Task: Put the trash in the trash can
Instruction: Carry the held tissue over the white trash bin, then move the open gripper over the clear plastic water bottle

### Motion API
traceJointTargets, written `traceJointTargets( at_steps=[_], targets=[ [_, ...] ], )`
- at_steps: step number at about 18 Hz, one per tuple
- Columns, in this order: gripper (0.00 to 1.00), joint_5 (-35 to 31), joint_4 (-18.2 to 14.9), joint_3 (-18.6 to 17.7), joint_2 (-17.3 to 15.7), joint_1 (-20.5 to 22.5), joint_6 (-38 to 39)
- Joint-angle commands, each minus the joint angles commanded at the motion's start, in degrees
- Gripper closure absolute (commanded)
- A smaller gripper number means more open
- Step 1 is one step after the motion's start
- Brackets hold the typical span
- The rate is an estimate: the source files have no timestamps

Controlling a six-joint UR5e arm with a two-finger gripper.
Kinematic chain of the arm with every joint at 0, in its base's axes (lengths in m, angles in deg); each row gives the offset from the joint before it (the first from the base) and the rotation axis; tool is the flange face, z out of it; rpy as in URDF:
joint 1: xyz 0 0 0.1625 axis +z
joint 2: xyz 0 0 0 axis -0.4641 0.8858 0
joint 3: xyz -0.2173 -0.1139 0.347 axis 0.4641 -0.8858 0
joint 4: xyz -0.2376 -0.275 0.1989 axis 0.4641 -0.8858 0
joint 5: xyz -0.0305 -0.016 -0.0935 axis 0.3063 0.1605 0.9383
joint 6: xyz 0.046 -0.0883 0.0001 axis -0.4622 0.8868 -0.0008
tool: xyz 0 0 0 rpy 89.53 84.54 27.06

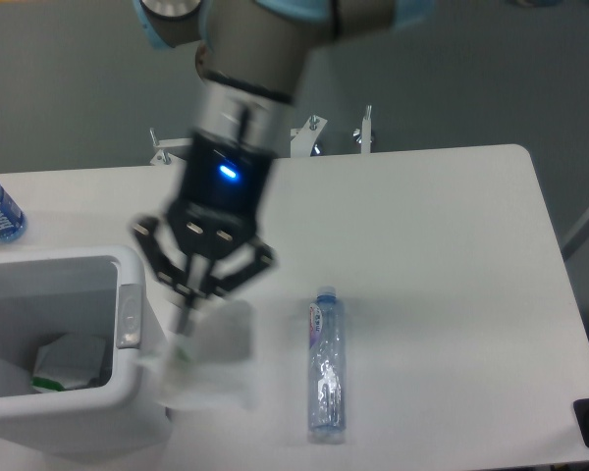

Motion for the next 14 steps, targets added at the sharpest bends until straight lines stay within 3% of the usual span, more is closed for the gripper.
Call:
traceJointTargets(
  at_steps=[1, 2, 3, 4, 14],
  targets=[
    [1.00, 0.0, 0.0, -0.6, 0.0, -1.1, 0.0],
    [0.85, 0.0, 0.0, -0.8, 0.3, -1.5, 0.0],
    [0.48, 0.0, 0.0, -0.8, 0.5, -1.9, -0.7],
    [0.02, 0.1, 0.2, -0.5, 1.3, -2.1, -1.0],
    [0.00, -0.1, 0.0, 0.3, 2.2, -3.6, -0.6]
  ],
)
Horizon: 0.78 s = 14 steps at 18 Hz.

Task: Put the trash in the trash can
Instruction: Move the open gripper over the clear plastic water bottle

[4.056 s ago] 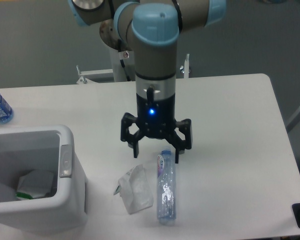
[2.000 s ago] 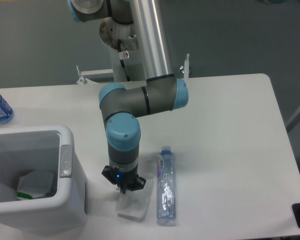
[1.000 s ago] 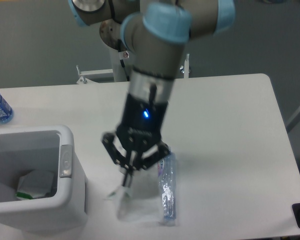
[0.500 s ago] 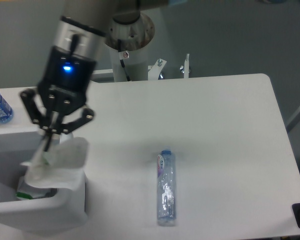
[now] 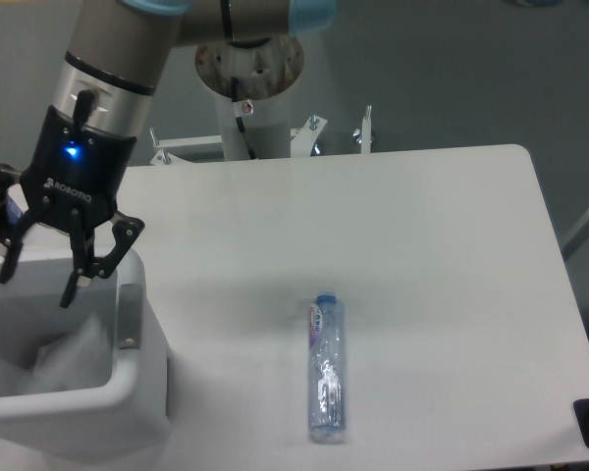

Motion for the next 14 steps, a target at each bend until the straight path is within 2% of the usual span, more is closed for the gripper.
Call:
traceJointTargets(
  at_steps=[3, 8, 11, 14],
  targets=[
    [0.00, -0.4, 0.0, 0.0, 1.0, 1.0, 0.0],
    [0.00, -1.1, 0.3, 1.3, 6.1, 8.6, -0.2],
    [0.00, -6.6, 0.4, 3.2, 10.8, 11.1, -3.1],
    [0.00, -15.6, 0.2, 2.9, 14.2, 11.7, -8.3]
  ],
)
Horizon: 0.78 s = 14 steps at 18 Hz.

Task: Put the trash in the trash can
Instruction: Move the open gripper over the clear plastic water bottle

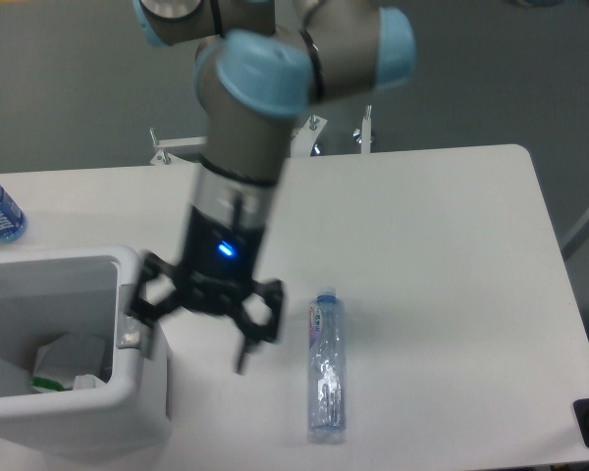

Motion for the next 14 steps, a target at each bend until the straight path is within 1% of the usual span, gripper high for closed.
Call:
traceJointTargets(
  at_steps=[2, 4, 6, 8, 11, 14],
  targets=[
    [0.00, -1.2, 0.0, -0.5, 1.8, 1.1, -2.6],
    [0.00, -1.2, 0.1, -1.0, 4.9, 1.5, -3.1],
    [0.00, -1.7, 1.1, -0.4, 8.3, 1.7, -3.1],
    [0.00, -3.6, 2.0, -0.5, 10.3, 1.7, -3.5],
    [0.00, -7.8, 2.1, -1.1, 12.7, 1.7, -7.3],
    [0.00, -9.3, 2.2, -2.8, 13.2, 1.6, -8.5]
  ],
)
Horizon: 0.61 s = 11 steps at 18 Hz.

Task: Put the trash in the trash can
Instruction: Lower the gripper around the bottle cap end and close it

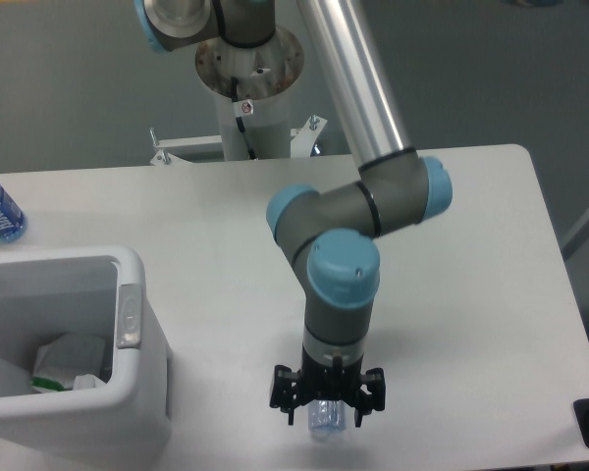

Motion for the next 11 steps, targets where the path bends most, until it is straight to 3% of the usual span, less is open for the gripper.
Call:
traceJointTargets(
  at_steps=[11],
  targets=[
    [0.00, -4.5, 0.1, -0.7, 2.2, -0.5, -1.6]
  ],
)
